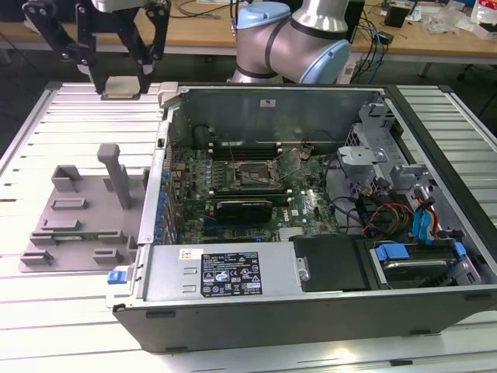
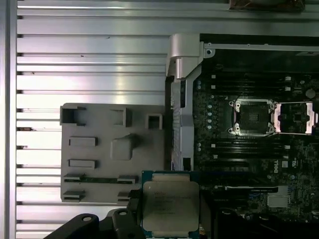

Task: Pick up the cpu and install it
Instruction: 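Pick up the cpu and move it towards the insertion slot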

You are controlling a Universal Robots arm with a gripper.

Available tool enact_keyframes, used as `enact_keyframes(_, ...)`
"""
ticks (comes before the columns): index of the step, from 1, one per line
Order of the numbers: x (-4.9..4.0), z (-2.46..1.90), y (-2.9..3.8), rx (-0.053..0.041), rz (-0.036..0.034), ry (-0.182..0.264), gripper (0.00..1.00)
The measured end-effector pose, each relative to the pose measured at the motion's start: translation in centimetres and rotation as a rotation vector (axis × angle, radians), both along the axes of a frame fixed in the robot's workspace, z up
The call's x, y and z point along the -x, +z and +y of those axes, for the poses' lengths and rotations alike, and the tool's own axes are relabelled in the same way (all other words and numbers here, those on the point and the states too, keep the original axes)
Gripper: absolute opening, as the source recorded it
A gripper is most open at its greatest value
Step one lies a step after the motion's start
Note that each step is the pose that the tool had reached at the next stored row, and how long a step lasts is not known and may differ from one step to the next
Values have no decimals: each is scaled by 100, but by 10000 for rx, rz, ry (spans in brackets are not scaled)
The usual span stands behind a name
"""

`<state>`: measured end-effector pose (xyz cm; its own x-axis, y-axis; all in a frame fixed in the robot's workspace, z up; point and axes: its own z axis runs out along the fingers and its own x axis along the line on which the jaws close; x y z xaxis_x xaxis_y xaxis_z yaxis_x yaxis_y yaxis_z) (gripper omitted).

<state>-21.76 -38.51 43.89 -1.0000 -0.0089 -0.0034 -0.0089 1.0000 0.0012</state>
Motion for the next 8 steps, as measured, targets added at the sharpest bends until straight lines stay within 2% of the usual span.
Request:
enact_keyframes(3, -174, 0, 0, 2, 1, 0, 55)
enact_keyframes(8, -314, 0, 0, 2, 0, 2, 55)
